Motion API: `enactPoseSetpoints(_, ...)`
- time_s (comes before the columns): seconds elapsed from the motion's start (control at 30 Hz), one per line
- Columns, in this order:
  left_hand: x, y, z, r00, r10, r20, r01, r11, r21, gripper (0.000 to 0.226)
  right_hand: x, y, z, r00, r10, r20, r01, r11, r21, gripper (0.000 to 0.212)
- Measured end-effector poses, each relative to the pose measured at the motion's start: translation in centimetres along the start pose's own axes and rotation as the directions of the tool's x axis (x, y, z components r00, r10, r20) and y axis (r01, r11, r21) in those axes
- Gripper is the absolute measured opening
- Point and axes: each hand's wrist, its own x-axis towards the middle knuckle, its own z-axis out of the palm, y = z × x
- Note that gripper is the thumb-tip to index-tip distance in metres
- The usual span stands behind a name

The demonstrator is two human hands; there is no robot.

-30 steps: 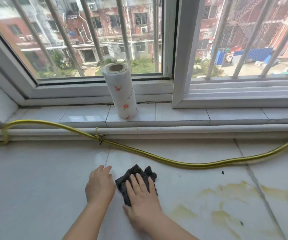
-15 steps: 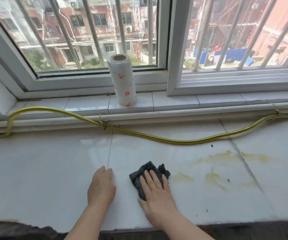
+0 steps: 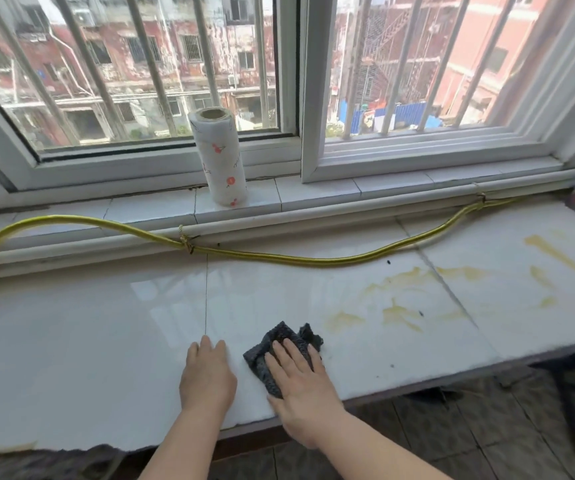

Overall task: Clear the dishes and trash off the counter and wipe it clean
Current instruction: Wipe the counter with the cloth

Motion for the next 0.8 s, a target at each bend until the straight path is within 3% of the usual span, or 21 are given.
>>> enactPoseSetpoints(0.03,-0.1,-0.1,0.0,1.0,0.008,0.004,-0.008,1.0,0.019,0.043,-0.4,0.5,-0.2,0.999,0.017,-0.048,-0.017,1.0,-0.011,0.062)
enactPoseSetpoints(0.13,-0.1,-0.2,-0.1,1.0,0.022,0.007,-0.022,0.999,0.046,0.044,-0.9,2.0,0.4,0.991,0.084,0.105,-0.087,0.996,0.029,0.054)
enactPoseSetpoints(0.2,-0.1,-0.2,-0.2,1.0,0.024,0.001,-0.024,0.998,0.055,0.043,-1.6,3.1,0.4,0.985,0.146,0.097,-0.147,0.989,0.008,0.052)
enactPoseSetpoints(0.33,-0.2,0.0,-0.5,1.0,0.029,-0.002,-0.028,0.996,0.084,0.038,-2.5,5.8,-1.4,0.962,0.251,0.109,-0.253,0.967,0.001,0.07)
enactPoseSetpoints(0.47,0.1,0.6,-0.9,1.0,0.001,0.031,-0.003,0.997,0.074,0.03,-3.1,7.9,-1.1,0.963,0.262,-0.063,-0.266,0.962,-0.067,0.073)
enactPoseSetpoints(0.5,0.1,0.9,-1.2,0.999,-0.021,0.04,0.018,0.998,0.054,0.028,-3.3,8.1,-1.3,0.952,0.303,0.049,-0.303,0.953,-0.018,0.066)
enactPoseSetpoints(0.6,-0.2,2.8,-1.4,0.998,-0.05,0.04,0.051,0.998,-0.034,0.025,-3.5,8.8,-0.9,0.935,0.323,0.143,-0.326,0.945,-0.004,0.055)
enactPoseSetpoints(0.8,-2.9,9.2,0.0,0.994,0.082,0.07,-0.073,0.99,-0.117,0.045,-4.3,11.2,-1.2,0.95,0.265,0.164,-0.269,0.963,0.0,0.054)
